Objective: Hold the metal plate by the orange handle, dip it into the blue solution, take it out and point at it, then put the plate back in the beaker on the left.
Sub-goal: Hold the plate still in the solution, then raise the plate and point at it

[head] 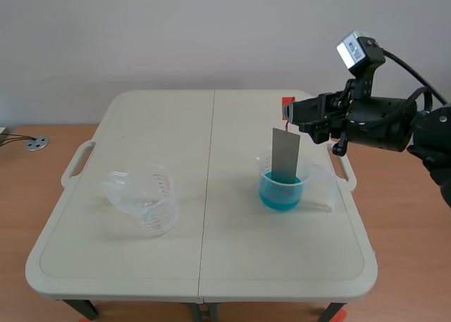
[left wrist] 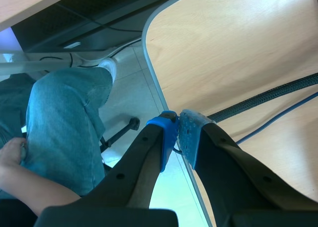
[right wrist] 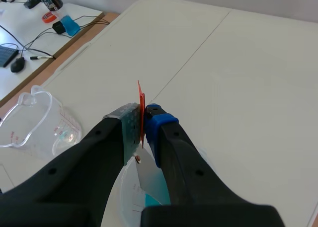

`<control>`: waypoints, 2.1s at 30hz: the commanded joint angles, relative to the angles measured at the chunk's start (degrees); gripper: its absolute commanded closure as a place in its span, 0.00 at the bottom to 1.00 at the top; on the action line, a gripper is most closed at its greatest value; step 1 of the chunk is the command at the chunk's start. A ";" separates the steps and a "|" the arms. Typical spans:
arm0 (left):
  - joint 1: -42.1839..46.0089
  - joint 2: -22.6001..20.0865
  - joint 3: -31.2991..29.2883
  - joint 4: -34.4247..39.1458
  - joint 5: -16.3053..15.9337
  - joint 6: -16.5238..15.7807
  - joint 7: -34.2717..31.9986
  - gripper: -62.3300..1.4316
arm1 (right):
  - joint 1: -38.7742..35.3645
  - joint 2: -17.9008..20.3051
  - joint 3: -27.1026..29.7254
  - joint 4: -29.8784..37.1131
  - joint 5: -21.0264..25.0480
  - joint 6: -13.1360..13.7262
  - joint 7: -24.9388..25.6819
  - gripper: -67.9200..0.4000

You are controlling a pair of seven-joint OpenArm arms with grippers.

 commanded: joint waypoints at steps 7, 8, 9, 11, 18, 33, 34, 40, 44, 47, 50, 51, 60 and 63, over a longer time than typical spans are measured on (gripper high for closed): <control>0.90 -0.33 -0.46 0.39 -0.28 -0.07 -0.50 0.88 | 1.14 2.60 0.13 4.79 7.67 0.68 -5.55 0.98; 0.90 -0.33 -0.46 0.39 -0.28 -0.07 -0.50 0.88 | 1.14 2.86 0.17 5.42 8.68 0.68 -6.29 0.98; 0.90 -0.33 -0.46 0.39 -0.28 -0.07 -0.50 0.88 | 1.14 3.13 0.17 6.01 9.66 0.68 -6.82 0.98; 0.90 -0.33 -0.46 0.39 -0.28 -0.07 -0.50 0.88 | 1.14 3.69 0.31 7.06 11.54 0.68 -7.82 0.98; 0.90 -0.33 -0.46 0.39 -0.28 -0.04 -0.55 0.88 | 1.14 4.70 2.45 11.10 16.74 0.68 -13.84 0.97; 0.92 -5.66 -5.95 1.44 -2.10 0.61 -0.57 0.88 | 1.14 7.21 6.93 18.99 30.36 0.68 -22.64 0.97; 0.92 -6.54 -7.13 1.73 -2.84 0.61 -0.57 0.88 | 1.14 7.19 7.28 19.30 30.88 0.68 -22.86 0.97; 0.92 -13.22 -14.47 3.10 -9.09 0.59 -0.59 0.88 | 1.16 7.19 8.94 20.65 34.67 0.68 -24.55 0.97; 0.87 -19.12 -17.00 4.33 -14.95 0.57 -3.28 0.88 | 1.16 7.19 9.64 21.73 36.09 0.68 -24.94 0.97; -1.27 -23.26 -17.64 4.92 -18.86 0.55 -3.78 0.88 | 1.16 7.19 9.84 22.49 36.54 0.68 -25.14 0.97; -5.88 -25.70 -17.64 4.96 -20.41 0.24 -3.82 0.88 | 1.16 7.19 9.84 22.73 37.13 0.68 -25.16 0.97; -7.78 -26.12 -17.64 4.98 -20.55 -0.11 -3.80 0.88 | 1.16 7.19 9.84 22.75 37.31 0.68 -25.16 0.97; -24.85 -26.71 -14.53 6.88 -20.50 -12.87 -6.56 0.88 | 1.16 7.17 9.84 22.75 37.55 0.68 -25.14 0.97; -29.05 -26.71 -10.38 8.76 -20.37 -15.80 -6.54 0.88 | 1.16 7.17 9.84 22.75 37.55 0.68 -25.14 0.97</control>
